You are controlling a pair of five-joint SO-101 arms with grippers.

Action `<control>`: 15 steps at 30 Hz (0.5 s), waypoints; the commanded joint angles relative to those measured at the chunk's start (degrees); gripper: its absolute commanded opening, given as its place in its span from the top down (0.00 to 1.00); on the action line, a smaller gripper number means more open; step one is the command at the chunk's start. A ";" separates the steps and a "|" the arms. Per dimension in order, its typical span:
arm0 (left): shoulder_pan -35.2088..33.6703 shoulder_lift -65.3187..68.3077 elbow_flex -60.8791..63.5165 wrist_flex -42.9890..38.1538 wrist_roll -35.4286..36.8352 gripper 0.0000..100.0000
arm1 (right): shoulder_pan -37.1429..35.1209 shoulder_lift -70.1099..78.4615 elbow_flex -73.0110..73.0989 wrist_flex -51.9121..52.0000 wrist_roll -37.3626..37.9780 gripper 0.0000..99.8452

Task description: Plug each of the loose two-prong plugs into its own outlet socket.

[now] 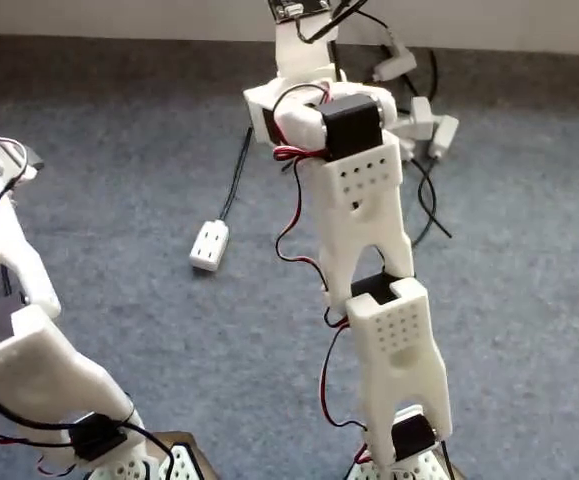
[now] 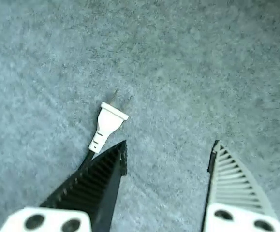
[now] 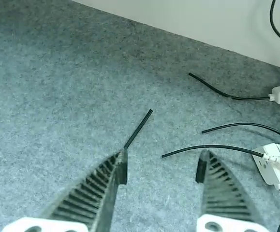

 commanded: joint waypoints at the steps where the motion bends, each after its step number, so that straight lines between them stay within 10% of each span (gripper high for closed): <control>1: -1.63 5.14 -7.16 -1.85 -1.93 0.72 | 0.48 -3.56 -1.98 2.33 0.44 0.77; 15: -5.41 40.22 -50.68 15.91 -2.20 0.72 | 0.84 -3.38 -1.89 2.42 0.44 0.77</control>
